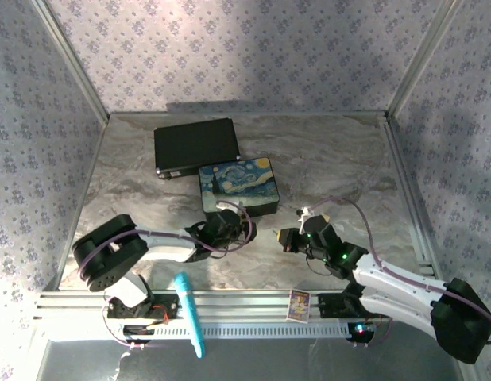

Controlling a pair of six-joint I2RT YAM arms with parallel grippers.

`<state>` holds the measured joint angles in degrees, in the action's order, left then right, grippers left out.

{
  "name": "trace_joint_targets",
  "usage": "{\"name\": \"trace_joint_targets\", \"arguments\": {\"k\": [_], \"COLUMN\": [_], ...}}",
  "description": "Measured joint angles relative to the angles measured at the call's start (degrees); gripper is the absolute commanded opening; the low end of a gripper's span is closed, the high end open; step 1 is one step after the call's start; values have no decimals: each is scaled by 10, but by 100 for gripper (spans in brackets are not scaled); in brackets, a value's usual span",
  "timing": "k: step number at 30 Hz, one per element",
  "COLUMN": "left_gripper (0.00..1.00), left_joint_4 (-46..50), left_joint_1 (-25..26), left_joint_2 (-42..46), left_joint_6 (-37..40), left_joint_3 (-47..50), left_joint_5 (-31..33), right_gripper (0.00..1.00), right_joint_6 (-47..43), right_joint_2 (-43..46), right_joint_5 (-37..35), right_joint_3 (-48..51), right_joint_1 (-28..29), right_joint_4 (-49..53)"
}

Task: Unlock a padlock with a key

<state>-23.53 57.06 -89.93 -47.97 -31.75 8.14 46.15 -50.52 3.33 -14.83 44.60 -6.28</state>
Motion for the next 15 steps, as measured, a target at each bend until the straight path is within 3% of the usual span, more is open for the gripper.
{"name": "trace_joint_targets", "arguments": {"k": [11,15], "left_gripper": [33,22], "left_joint_4": [-7,-6], "left_joint_1": [11,16], "left_joint_2": [-29,-29], "left_joint_6": [-28,-42], "left_joint_3": [1,1], "left_joint_5": [28,39], "right_gripper": [0,0], "right_joint_6": [10,25], "right_joint_2": [-37,-43], "right_joint_5": [-2,-2], "right_joint_3": [7,14], "right_joint_1": [0,0], "right_joint_4": [-30,-43]}}
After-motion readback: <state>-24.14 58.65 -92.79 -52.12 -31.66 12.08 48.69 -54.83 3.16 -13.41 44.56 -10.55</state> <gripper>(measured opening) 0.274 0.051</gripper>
